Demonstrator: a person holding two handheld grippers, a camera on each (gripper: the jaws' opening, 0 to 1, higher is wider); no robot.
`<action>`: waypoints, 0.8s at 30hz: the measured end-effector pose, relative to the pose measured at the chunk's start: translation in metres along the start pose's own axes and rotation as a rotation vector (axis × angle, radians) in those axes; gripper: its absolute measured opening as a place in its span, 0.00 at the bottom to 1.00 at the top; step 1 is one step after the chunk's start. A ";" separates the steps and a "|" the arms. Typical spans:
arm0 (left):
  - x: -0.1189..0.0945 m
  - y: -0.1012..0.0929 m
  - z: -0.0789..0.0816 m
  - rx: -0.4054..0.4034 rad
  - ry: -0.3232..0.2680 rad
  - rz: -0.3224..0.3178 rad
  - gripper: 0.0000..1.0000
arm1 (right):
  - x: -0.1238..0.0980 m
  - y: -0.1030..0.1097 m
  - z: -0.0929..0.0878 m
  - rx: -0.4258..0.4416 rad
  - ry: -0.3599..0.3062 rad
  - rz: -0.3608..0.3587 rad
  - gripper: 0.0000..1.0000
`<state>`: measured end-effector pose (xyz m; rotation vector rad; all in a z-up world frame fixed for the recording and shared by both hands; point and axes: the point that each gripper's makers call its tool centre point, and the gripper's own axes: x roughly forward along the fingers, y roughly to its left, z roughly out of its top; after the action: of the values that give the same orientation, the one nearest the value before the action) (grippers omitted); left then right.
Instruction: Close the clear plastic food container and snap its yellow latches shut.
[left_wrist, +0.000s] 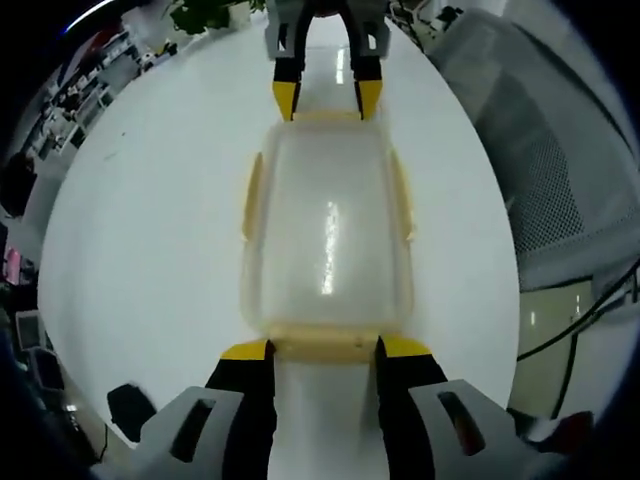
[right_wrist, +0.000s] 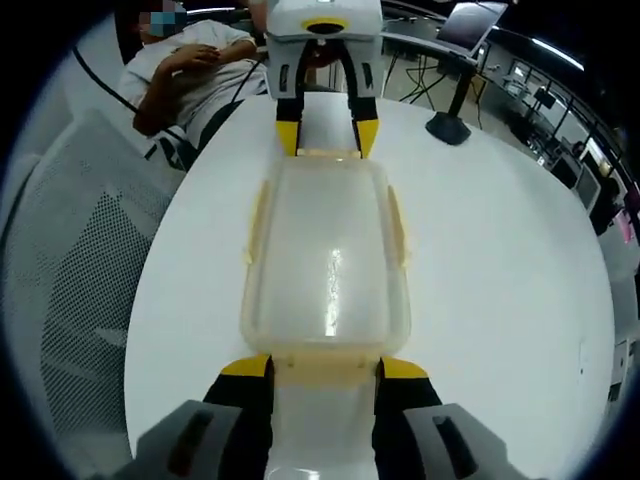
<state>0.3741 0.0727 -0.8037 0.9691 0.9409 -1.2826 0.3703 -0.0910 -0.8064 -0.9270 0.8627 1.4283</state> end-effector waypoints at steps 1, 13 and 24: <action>0.000 0.000 0.000 0.002 0.001 -0.001 0.38 | 0.000 0.000 -0.001 0.001 -0.002 0.000 0.37; 0.000 0.000 0.000 -0.004 -0.010 -0.004 0.37 | 0.000 0.000 -0.001 0.009 -0.012 -0.004 0.36; 0.000 0.000 0.000 -0.006 -0.001 -0.009 0.37 | -0.001 0.000 0.000 0.010 -0.013 -0.006 0.36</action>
<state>0.3742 0.0727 -0.8040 0.9604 0.9482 -1.2870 0.3705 -0.0911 -0.8059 -0.9111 0.8561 1.4218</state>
